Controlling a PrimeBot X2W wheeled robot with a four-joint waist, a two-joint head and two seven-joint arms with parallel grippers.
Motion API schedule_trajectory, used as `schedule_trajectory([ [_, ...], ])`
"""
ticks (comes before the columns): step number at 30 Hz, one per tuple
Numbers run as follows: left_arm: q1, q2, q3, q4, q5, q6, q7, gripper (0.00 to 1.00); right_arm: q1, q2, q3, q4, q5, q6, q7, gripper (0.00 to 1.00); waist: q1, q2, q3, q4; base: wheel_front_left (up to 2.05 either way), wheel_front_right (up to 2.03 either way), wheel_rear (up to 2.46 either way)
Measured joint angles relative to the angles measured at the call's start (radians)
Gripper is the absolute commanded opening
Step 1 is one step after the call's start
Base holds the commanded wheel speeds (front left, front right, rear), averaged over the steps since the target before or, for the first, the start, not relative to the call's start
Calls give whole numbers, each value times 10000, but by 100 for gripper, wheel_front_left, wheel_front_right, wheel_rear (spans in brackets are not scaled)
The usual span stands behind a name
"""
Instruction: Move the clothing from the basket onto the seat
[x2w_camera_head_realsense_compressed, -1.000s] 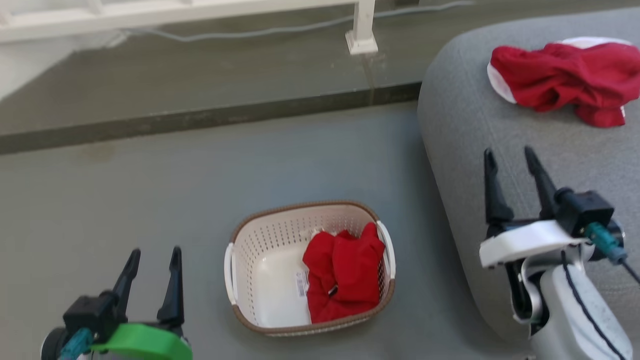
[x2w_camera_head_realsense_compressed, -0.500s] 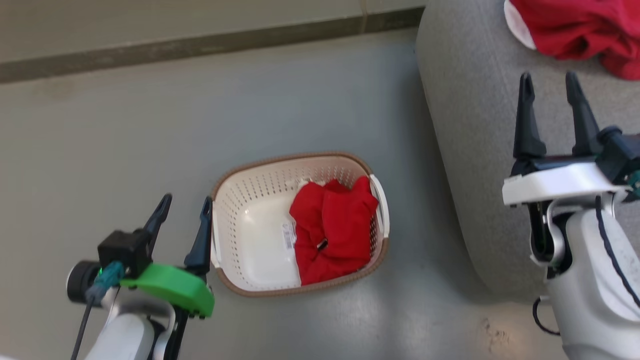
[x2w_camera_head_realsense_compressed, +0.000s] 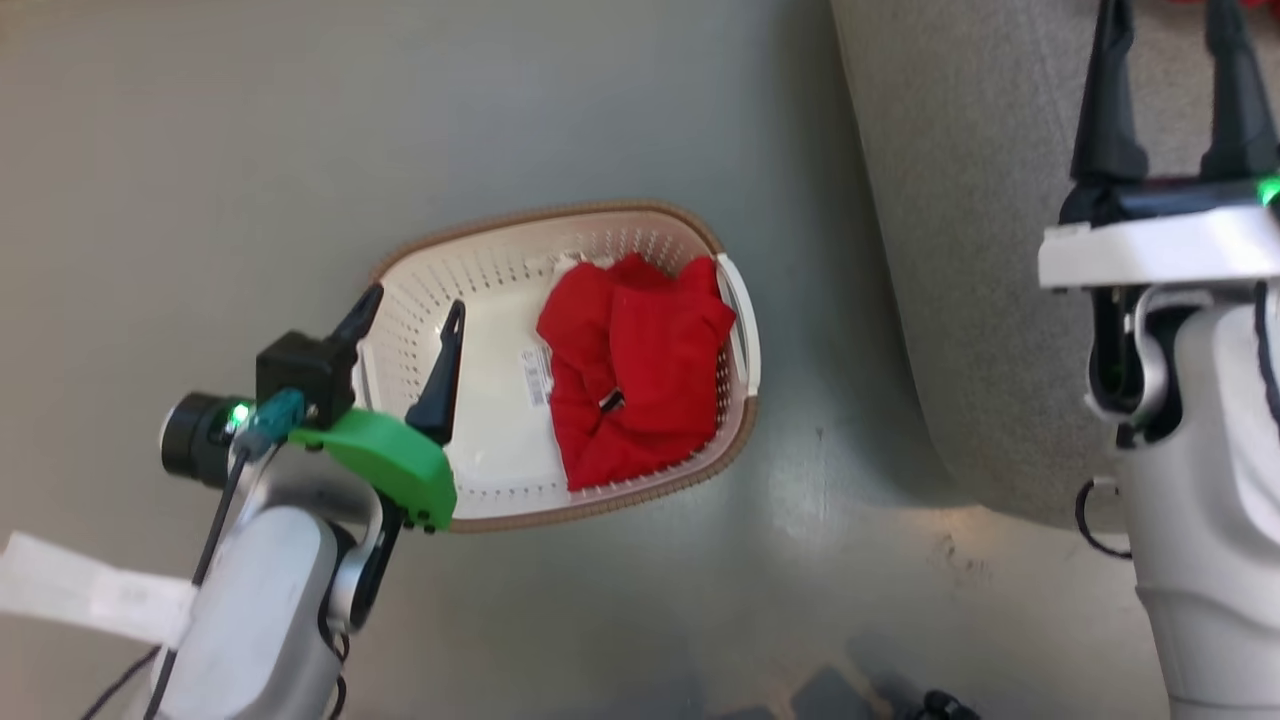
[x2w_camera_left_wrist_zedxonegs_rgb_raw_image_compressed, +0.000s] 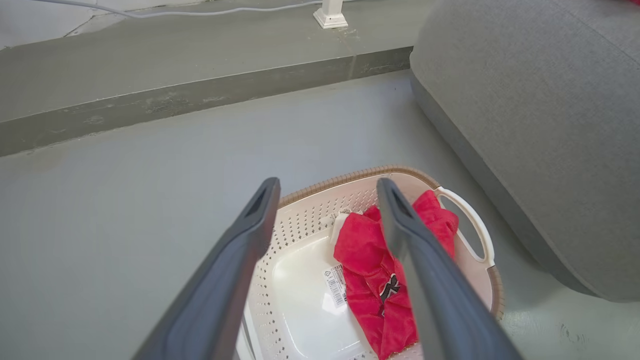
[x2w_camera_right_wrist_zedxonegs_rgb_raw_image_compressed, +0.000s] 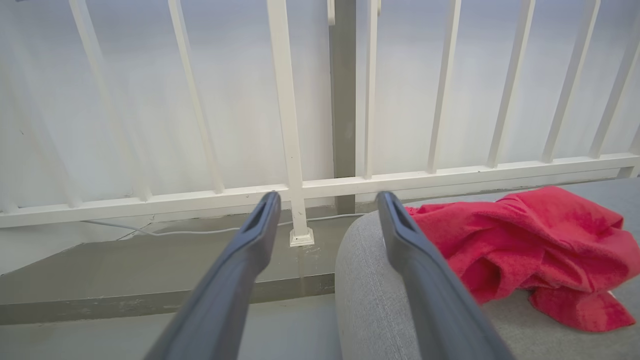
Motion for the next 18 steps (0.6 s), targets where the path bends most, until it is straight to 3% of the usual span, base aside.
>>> schedule_trajectory([
  [18,-2450,-263,-713,1434,786,-441,708,100,-1968,69,-518,-959,17,2,-12,100,0,0,2552,-667,0,0,0],
])
